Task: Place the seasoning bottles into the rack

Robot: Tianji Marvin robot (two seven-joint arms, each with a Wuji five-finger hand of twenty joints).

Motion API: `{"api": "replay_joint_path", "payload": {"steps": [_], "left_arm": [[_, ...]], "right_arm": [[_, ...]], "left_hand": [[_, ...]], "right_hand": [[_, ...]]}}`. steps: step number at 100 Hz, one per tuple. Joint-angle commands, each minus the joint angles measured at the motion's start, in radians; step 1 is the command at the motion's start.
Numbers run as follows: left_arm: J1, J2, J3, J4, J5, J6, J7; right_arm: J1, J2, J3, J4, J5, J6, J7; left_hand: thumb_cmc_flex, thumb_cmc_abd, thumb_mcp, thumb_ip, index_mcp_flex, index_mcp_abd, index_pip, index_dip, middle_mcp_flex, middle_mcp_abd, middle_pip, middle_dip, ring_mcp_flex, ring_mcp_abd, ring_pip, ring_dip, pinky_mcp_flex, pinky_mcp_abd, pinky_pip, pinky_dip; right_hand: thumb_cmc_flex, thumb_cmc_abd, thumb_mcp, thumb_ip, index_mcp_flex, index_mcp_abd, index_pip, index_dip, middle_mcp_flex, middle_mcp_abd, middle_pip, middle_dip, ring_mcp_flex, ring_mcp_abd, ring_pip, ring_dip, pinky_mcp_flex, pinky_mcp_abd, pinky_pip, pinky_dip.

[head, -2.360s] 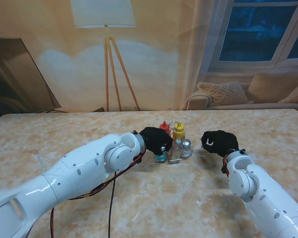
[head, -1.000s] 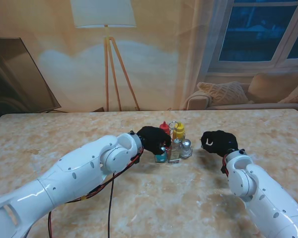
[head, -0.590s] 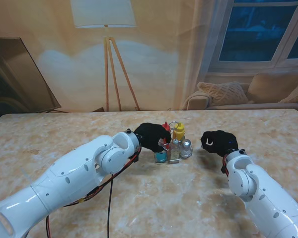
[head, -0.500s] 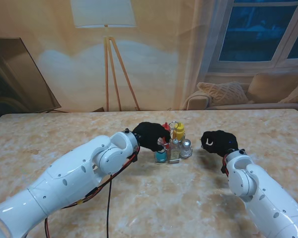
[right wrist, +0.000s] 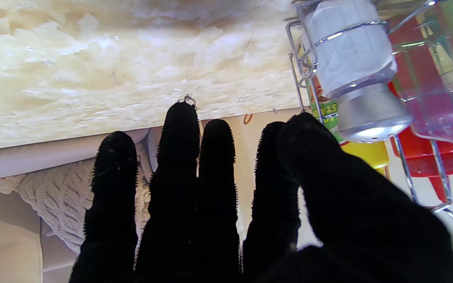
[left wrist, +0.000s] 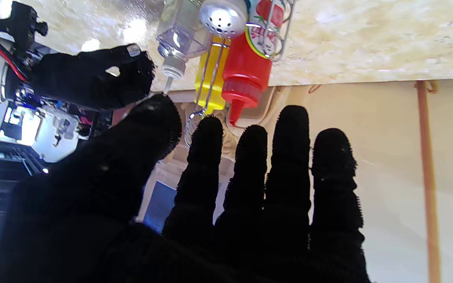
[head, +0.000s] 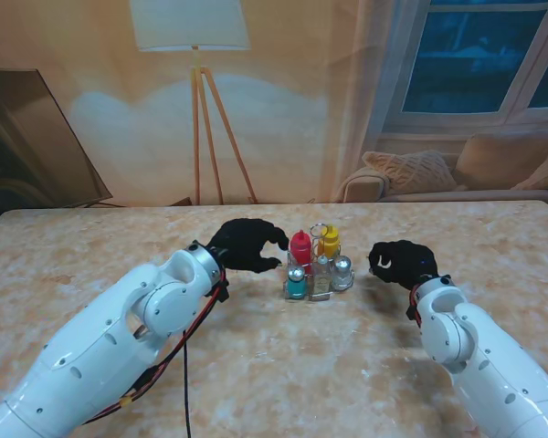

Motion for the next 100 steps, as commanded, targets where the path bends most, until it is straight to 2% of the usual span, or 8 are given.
{"api": "replay_joint_path", "payload": {"steps": [1,14,20,27,44,58,75,100], "left_arm": [[0.036,0.015,-0.028,-0.006,0.030,-0.010,0.014],[0.103,0.015,-0.098,-0.012,0.054,-0.010,0.057],[0.129,0.014,-0.123,-0.004,0.059,-0.011,0.082],[0.158,0.007,-0.142,0.009,0.049,-0.001,0.127],[0.202,-0.001,-0.170,0.053,0.058,0.025,0.204],[0.219,-0.011,-0.176,0.092,0.039,0.050,0.251],[0.240,-0.021,-0.184,0.128,0.024,0.068,0.306],[0.260,-0.035,-0.198,0.143,-0.043,0.089,0.328]], "right_arm": [[-0.016,-0.003,-0.001,-0.015,-0.005,-0.008,0.014],[-0.019,-0.003,0.001,-0.019,-0.003,-0.011,0.016],[-0.019,-0.003,0.000,-0.020,-0.001,-0.012,0.018],[-0.019,-0.003,-0.001,-0.022,0.001,-0.012,0.024],[-0.016,-0.003,-0.008,-0.024,0.008,-0.014,0.030],[-0.013,-0.003,-0.012,-0.024,0.013,-0.015,0.034],[-0.014,-0.003,-0.012,-0.027,0.013,-0.015,0.036],[-0.026,-0.002,-0.005,-0.047,0.011,-0.014,0.045]], "left_hand": [[0.015,0.044,-0.042,0.028,0.011,0.017,-0.031,0.009,-0.030,0.010,-0.013,-0.008,-0.033,0.026,-0.010,-0.024,-0.024,0.020,-0.019,-0.017],[0.054,0.093,-0.114,0.030,0.016,0.024,-0.056,0.013,-0.030,0.009,-0.025,-0.011,-0.057,0.042,-0.020,-0.032,-0.057,0.030,-0.034,-0.016],[0.073,0.125,-0.176,0.029,0.017,0.021,-0.071,0.027,-0.031,0.003,-0.033,-0.015,-0.100,0.062,-0.044,-0.044,-0.102,0.051,-0.054,-0.009],[0.079,0.135,-0.191,0.028,0.020,0.023,-0.076,0.031,-0.028,-0.005,-0.036,-0.016,-0.140,0.071,-0.061,-0.050,-0.150,0.065,-0.069,-0.001],[0.098,0.151,-0.221,0.028,0.025,0.031,-0.096,0.033,-0.021,0.012,-0.058,-0.031,-0.146,0.072,-0.070,-0.061,-0.159,0.059,-0.098,-0.004],[0.125,0.176,-0.272,0.025,0.031,0.040,-0.110,0.040,-0.011,0.023,-0.067,-0.049,-0.143,0.075,-0.072,-0.072,-0.160,0.052,-0.104,-0.009],[0.132,0.185,-0.285,0.031,0.029,0.042,-0.116,0.041,-0.014,0.026,-0.070,-0.057,-0.146,0.077,-0.079,-0.081,-0.163,0.047,-0.113,-0.017],[0.175,0.197,-0.345,0.031,0.025,0.040,-0.119,0.060,-0.025,0.028,-0.071,-0.058,-0.164,0.088,-0.073,-0.083,-0.180,0.049,-0.116,-0.028]], "right_hand": [[0.010,-0.002,0.005,-0.003,0.008,-0.001,0.014,0.003,0.011,0.010,0.008,0.022,0.001,0.002,0.014,0.012,-0.007,0.006,0.018,0.003],[0.012,0.001,-0.001,-0.001,0.009,0.000,0.013,0.003,0.010,0.011,0.007,0.020,0.001,0.004,0.014,0.012,-0.008,0.007,0.017,0.003],[0.018,-0.010,0.000,0.000,0.009,-0.001,0.013,0.003,0.012,0.010,0.008,0.020,0.002,0.002,0.013,0.012,-0.008,0.006,0.016,0.003],[0.017,-0.010,0.002,0.000,0.008,-0.002,0.012,0.003,0.012,0.010,0.007,0.021,0.002,0.001,0.013,0.012,-0.006,0.004,0.016,0.003],[0.015,-0.011,0.005,-0.001,0.008,-0.003,0.012,0.003,0.012,0.009,0.007,0.021,0.003,0.002,0.012,0.012,-0.004,0.005,0.015,0.002],[0.015,-0.013,0.008,-0.002,0.007,-0.002,0.012,0.003,0.012,0.010,0.006,0.022,0.003,0.001,0.011,0.012,-0.006,0.005,0.014,0.001],[0.016,-0.016,0.009,-0.002,0.007,-0.004,0.012,0.004,0.014,0.009,0.007,0.022,0.004,0.000,0.011,0.012,-0.004,0.003,0.013,0.000],[0.015,-0.018,0.013,-0.004,0.007,-0.005,0.013,0.004,0.013,0.008,0.005,0.023,0.005,0.000,0.011,0.012,-0.002,0.004,0.013,-0.001]]}}
